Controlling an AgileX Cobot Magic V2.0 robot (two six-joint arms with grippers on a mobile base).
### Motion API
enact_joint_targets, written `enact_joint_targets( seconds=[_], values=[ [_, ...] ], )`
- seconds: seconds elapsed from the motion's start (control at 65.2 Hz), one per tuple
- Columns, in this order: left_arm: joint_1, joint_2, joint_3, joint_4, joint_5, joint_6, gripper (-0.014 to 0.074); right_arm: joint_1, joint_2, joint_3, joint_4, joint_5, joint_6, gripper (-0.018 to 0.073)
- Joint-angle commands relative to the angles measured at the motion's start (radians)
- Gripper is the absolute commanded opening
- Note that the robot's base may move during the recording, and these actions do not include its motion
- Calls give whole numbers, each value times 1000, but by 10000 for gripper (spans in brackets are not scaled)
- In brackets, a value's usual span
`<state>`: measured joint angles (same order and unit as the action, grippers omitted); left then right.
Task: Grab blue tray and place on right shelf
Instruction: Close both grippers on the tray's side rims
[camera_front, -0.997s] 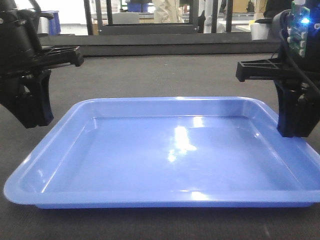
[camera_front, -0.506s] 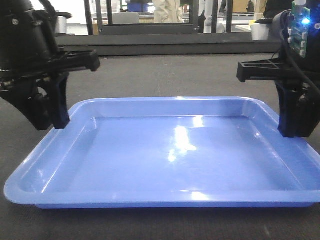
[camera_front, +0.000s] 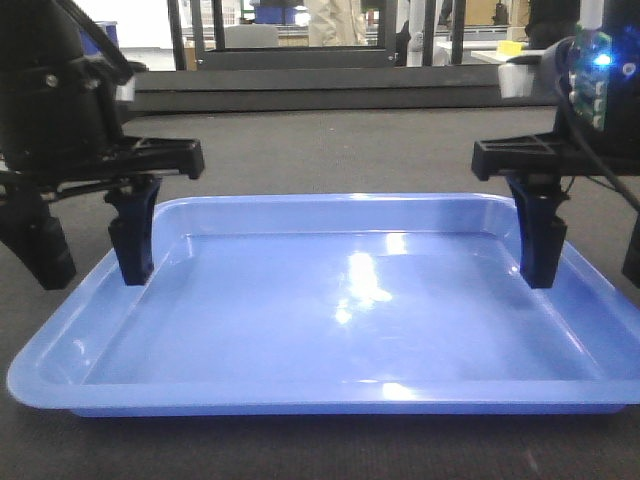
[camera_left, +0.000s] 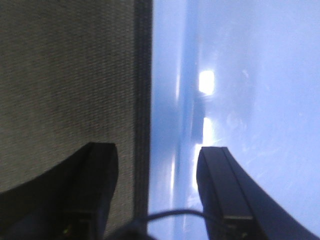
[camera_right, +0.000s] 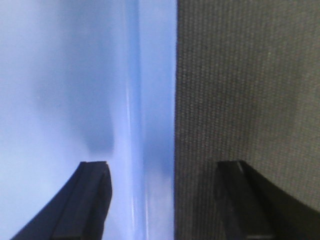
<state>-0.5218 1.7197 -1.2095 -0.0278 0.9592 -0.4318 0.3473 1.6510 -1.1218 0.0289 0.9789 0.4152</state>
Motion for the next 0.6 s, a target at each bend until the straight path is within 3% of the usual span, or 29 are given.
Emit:
enact_joint_targets(
  seconds=[0.0, 0.583],
  values=[
    [3, -39, -31, -14, -29, -11, 277, -2, -16, -29, 6, -14, 3, 541],
    [10, 12, -29, 1, -27, -5, 273, -2, 2, -27, 13, -69, 16, 541]
  ],
)
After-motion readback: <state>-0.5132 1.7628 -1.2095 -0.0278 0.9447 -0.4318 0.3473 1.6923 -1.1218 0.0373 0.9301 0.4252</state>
